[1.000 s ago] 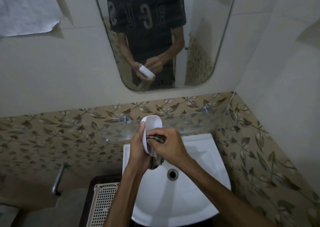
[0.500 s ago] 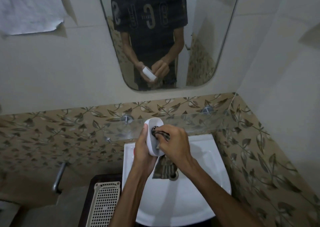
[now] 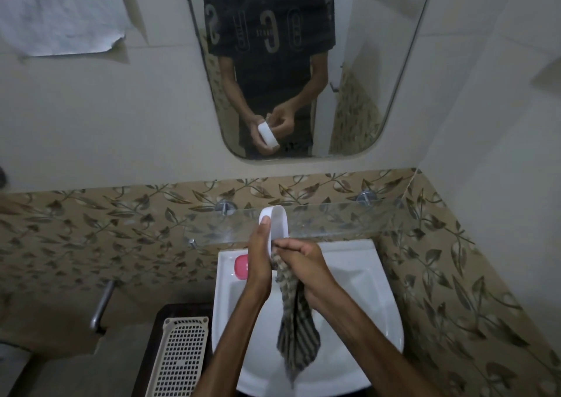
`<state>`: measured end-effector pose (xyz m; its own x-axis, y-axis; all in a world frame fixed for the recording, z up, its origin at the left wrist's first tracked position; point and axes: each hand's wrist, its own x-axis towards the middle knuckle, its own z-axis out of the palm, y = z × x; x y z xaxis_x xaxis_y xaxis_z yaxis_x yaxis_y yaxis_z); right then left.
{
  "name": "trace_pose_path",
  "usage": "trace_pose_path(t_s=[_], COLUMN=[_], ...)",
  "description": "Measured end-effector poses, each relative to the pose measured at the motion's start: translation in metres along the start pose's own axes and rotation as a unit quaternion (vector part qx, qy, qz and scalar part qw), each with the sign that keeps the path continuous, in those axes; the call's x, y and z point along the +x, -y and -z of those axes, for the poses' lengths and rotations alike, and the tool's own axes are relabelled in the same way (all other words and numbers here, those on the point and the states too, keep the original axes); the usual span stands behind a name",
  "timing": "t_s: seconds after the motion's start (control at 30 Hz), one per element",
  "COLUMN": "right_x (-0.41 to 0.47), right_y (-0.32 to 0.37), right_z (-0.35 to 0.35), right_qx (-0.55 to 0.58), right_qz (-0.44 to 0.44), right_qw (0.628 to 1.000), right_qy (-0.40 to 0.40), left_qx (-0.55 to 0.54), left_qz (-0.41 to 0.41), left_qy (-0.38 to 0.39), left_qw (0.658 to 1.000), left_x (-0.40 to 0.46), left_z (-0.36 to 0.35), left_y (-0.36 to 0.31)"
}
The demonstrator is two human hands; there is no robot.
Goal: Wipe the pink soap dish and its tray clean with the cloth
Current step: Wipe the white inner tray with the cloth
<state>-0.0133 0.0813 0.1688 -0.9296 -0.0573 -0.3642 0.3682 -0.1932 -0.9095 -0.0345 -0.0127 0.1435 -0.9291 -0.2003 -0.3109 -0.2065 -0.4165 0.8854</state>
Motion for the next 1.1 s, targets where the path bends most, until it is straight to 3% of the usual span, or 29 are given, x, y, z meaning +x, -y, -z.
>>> trace_pose_path(t_s=[0.13, 0.2, 0.3, 0.37, 0.4, 0.43, 0.5, 0.57, 0.63, 0.73, 0.87, 1.0, 1.1], right_x=[0.012, 0.021, 0.028, 0.027, 0.026, 0.025, 0.026, 0.026, 0.023, 0.015, 0.011, 0.001, 0.0], right_y=[0.022, 0.035, 0.033, 0.021, 0.015, 0.008, 0.001, 0.001, 0.002, -0.008, -0.011, -0.002, -0.002], right_z=[-0.009, -0.013, -0.018, -0.016, -0.012, -0.008, -0.002, -0.001, 0.0, 0.007, 0.014, 0.008, 0.01], right_qx=[0.193, 0.221, 0.23, 0.148, 0.053, -0.058, -0.257, -0.385, -0.448, -0.46, -0.339, -0.1, 0.065], right_qz=[-0.075, -0.111, -0.091, 0.033, 0.127, 0.221, 0.352, 0.396, 0.39, 0.294, 0.209, 0.068, -0.005], right_qw=[0.978, 0.967, 0.964, 0.982, 0.983, 0.965, 0.889, 0.82, 0.795, 0.837, 0.915, 0.99, 0.995], right_qy=[-0.039, -0.064, -0.097, -0.112, -0.121, -0.132, -0.142, -0.149, -0.125, -0.041, 0.06, 0.075, 0.073], left_qx=[0.004, -0.03, 0.039, 0.08, 0.089, 0.094, 0.083, 0.06, 0.039, 0.021, 0.024, 0.056, 0.064], left_qz=[0.013, 0.013, -0.024, -0.057, -0.067, -0.07, -0.062, -0.043, -0.029, -0.009, -0.004, -0.017, -0.023], left_qy=[0.049, 0.031, 0.029, 0.039, 0.047, 0.053, 0.049, 0.027, 0.003, -0.013, -0.027, -0.022, -0.009], left_qw=[0.999, 0.999, 0.999, 0.994, 0.993, 0.992, 0.993, 0.997, 0.999, 1.0, 0.999, 0.998, 0.998], left_x=[-0.006, -0.007, -0.007, -0.007, -0.008, -0.008, -0.009, -0.009, -0.01, -0.011, -0.002, 0.0, 0.0], left_z=[-0.002, -0.004, -0.002, 0.003, 0.005, 0.007, 0.01, 0.009, 0.008, 0.008, 0.008, 0.008, 0.007], left_y=[0.015, 0.02, 0.014, 0.008, 0.006, 0.005, 0.004, 0.006, 0.005, -0.001, 0.001, 0.004, 0.004])
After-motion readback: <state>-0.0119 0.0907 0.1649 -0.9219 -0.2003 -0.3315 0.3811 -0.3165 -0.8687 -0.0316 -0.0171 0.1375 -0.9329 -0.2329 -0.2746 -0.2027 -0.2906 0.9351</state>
